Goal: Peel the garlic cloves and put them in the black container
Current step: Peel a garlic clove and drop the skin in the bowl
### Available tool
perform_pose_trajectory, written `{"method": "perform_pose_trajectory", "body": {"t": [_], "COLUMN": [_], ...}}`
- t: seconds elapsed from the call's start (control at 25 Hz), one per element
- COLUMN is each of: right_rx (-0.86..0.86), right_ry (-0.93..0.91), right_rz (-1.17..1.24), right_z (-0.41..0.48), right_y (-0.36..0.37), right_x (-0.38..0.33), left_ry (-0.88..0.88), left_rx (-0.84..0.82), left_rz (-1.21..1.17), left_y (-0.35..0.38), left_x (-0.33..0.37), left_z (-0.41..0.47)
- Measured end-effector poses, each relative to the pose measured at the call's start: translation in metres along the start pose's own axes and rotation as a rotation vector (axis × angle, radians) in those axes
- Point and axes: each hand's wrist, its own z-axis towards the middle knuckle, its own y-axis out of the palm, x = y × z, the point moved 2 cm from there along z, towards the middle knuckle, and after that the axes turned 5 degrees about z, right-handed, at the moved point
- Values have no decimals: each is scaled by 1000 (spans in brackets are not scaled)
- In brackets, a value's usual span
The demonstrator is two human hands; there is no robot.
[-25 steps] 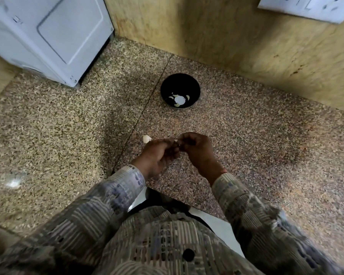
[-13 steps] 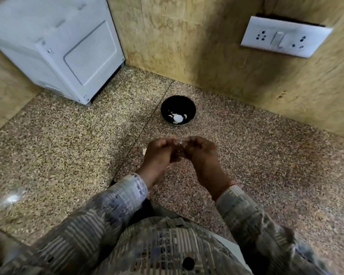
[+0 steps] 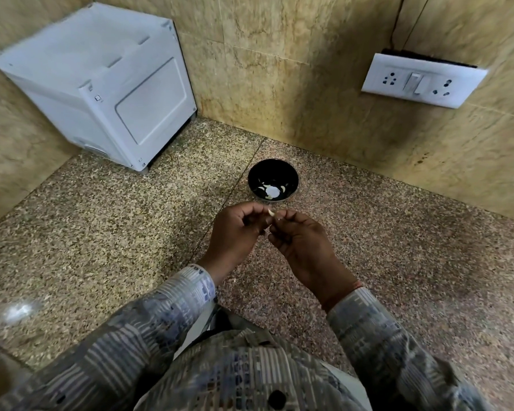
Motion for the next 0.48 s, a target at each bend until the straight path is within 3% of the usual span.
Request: {"method": "perform_pose_trajectory", "body": {"t": [0.24,0.48], "right_rx": [37,40], "right_ry": [-117,-312], "right_rz": [-167,-196], "right_z": [-5,-12], "right_y": [5,-4], "right_x": [-4,-8], "left_ry": [199,-110], "left_rx": [96,26], "left_rz": [144,-262], "left_y": [-6,12], "left_x": [9,18], "left_z": [-12,-13]}}
